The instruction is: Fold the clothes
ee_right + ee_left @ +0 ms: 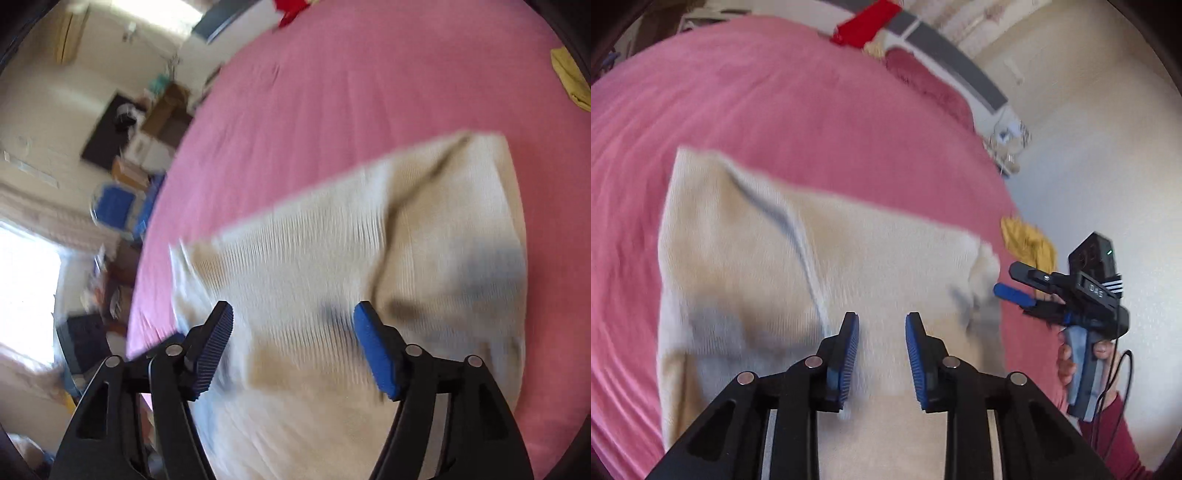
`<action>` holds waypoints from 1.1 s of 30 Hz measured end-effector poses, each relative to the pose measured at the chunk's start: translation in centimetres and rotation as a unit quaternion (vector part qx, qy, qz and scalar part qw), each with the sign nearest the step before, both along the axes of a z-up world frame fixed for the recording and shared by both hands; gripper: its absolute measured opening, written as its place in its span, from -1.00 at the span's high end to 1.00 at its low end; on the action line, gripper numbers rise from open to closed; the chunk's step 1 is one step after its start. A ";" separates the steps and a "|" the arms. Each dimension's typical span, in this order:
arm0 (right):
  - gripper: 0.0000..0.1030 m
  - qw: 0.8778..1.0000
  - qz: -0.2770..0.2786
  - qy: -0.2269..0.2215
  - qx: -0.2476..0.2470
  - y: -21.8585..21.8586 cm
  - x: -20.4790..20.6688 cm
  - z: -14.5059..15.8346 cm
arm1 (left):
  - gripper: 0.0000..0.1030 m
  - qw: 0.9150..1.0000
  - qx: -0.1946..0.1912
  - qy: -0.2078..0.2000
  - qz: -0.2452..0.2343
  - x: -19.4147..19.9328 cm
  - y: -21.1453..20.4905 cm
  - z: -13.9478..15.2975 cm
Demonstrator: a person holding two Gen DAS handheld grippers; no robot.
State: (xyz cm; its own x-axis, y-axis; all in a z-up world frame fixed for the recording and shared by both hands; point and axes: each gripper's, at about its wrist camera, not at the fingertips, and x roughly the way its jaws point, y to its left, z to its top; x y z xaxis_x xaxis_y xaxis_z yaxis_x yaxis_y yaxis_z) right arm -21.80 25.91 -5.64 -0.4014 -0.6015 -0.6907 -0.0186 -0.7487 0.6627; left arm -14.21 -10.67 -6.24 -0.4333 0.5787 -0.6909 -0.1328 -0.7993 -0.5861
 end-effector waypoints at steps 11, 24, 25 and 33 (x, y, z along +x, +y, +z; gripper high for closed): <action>-0.36 0.992 -0.095 -0.078 -0.009 4.0 -6.1 -5.5 | 0.48 0.986 -0.118 -0.079 0.088 -9.7 -4.4 -4.5; -0.60 0.999 -0.001 -0.037 -0.040 -0.3 -2.2 -3.8 | 0.47 0.985 0.087 -0.028 0.145 -4.9 -7.9 -2.0; -0.60 0.999 0.002 -0.045 -0.028 -0.8 -2.2 -4.5 | 0.47 0.987 0.083 -0.032 0.137 -5.0 -7.0 -2.3; -0.60 0.999 0.005 -0.033 -0.041 -1.9 -1.0 -3.6 | 0.48 0.987 -0.023 -0.080 0.139 -7.9 -7.9 -5.3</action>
State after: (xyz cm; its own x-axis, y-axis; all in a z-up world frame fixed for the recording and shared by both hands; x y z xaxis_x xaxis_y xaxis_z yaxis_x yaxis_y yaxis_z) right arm -22.76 23.98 -9.21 -0.3501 -0.6604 -0.6643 -0.0582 -0.6924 0.7191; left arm -22.12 -18.56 -11.54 -0.4539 0.4198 -0.7860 0.1865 -0.8177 -0.5445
